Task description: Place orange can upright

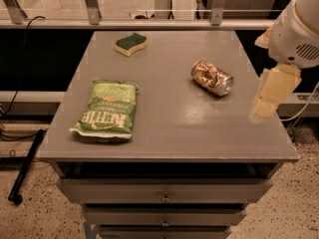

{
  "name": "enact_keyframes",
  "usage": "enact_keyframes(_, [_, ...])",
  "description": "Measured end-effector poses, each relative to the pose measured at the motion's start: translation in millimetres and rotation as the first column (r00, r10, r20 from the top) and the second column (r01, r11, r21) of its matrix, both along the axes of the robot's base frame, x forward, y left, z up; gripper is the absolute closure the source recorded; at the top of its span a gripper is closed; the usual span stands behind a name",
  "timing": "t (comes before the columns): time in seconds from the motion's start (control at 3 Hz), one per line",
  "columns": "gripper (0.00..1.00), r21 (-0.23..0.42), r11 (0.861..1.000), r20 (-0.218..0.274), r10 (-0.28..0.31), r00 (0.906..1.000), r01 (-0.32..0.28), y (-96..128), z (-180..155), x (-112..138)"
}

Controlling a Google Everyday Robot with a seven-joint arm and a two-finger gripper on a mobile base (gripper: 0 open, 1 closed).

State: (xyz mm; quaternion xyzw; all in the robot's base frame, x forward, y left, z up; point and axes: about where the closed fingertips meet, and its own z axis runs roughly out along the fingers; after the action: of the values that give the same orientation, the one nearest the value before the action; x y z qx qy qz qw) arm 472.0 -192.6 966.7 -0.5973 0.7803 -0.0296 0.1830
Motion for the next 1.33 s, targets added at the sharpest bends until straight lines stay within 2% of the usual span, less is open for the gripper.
enact_keyframes(0.33, [0.00,0.010,0.999,0.009,-0.049,0.9987,0.049,21,-27,48])
enact_keyframes(0.67, [0.00,0.004,0.989,0.009,-0.149,0.9888,0.149,28,-56,95])
enact_keyframes(1.0, [0.00,-0.003,0.969,0.002,-0.248,0.9687,0.248,26,-78,140])
enact_keyframes(1.33, [0.00,-0.001,0.945,-0.034,-0.326,0.9448,0.326,22,-96,170])
